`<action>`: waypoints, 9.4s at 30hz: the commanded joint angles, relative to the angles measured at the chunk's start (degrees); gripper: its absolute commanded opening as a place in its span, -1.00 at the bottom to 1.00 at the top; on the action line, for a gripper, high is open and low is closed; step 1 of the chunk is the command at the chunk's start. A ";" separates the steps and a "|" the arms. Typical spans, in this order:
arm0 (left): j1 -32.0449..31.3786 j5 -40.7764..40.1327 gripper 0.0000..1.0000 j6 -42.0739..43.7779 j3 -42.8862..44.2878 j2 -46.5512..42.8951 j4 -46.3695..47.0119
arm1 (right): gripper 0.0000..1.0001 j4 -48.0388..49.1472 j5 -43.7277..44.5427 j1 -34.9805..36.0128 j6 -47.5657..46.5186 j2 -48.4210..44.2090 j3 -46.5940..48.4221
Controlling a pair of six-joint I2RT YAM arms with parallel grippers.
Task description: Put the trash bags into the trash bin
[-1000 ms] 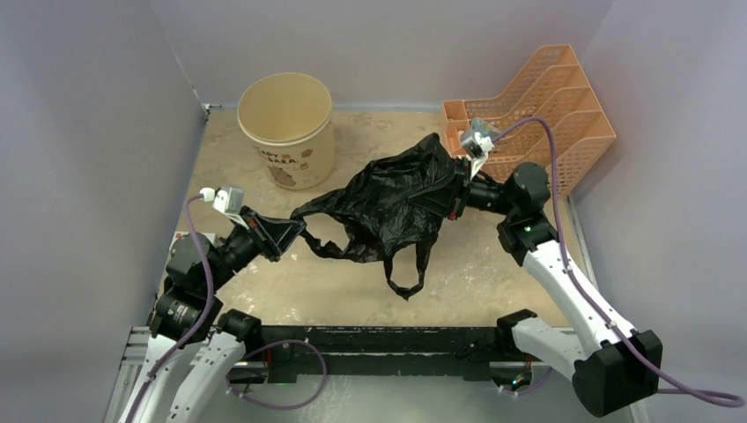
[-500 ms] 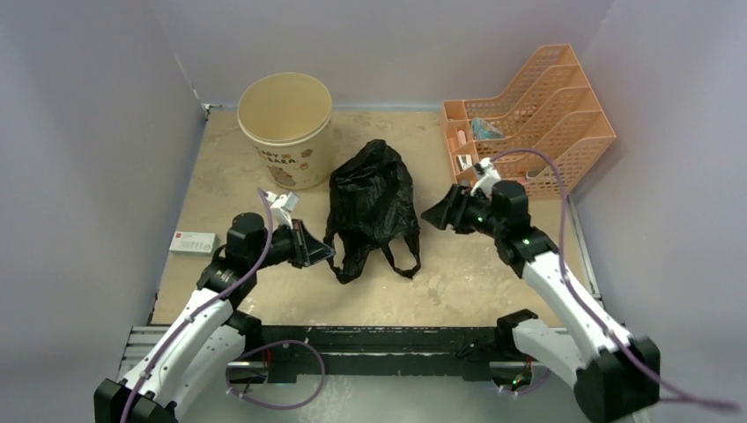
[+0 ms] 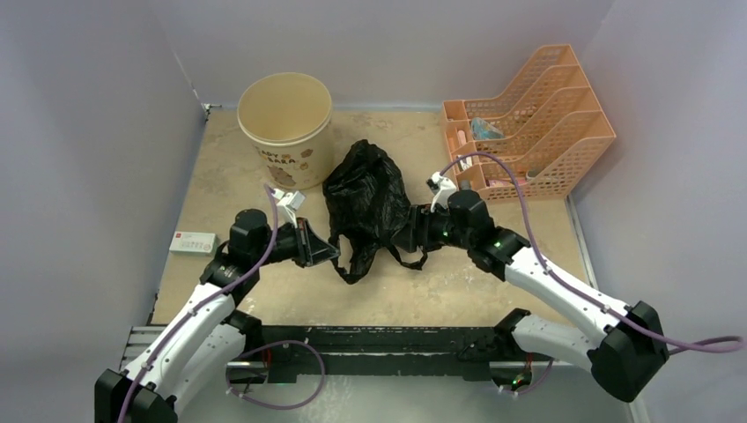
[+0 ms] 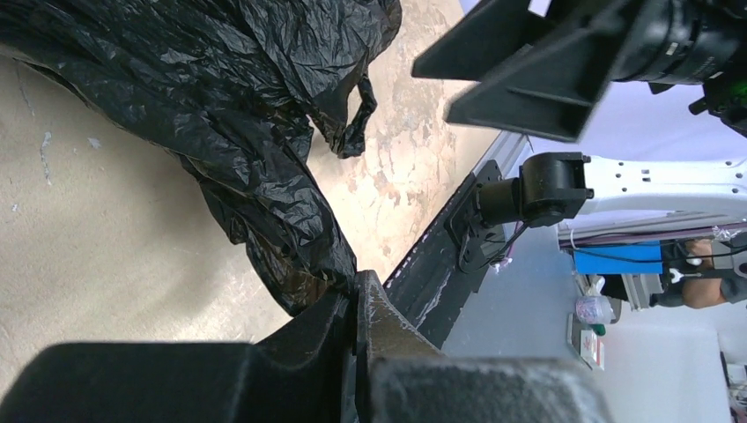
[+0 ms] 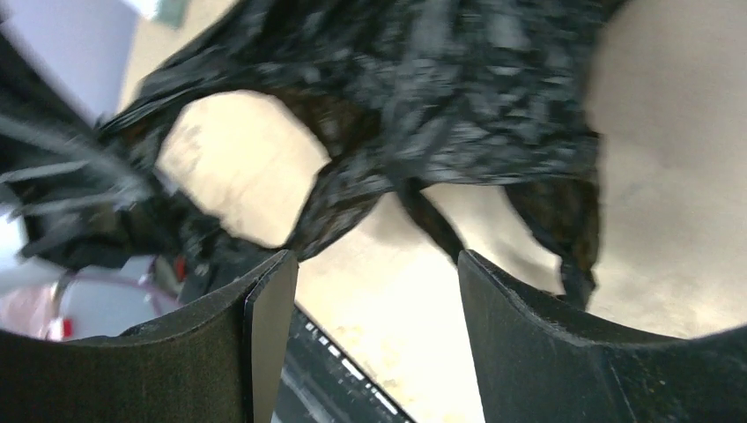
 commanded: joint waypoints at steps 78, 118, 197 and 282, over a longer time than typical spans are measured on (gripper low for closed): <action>-11.76 -8.64 -1.00 5.19 7.24 5.06 -7.29 | 0.39 34.95 6.53 15.13 -32.78 -6.45 -9.99; -11.71 -10.01 -0.17 3.07 4.94 -1.51 -8.12 | -1.00 47.69 10.33 23.85 -52.21 10.15 -5.33; -11.76 -9.34 -1.00 -0.72 -3.16 -0.20 1.04 | -0.07 41.18 3.83 21.87 10.44 10.53 -25.88; -11.68 -19.02 -1.00 -2.44 3.02 3.35 -6.42 | -1.00 35.93 -4.09 -0.01 15.42 -4.05 -15.57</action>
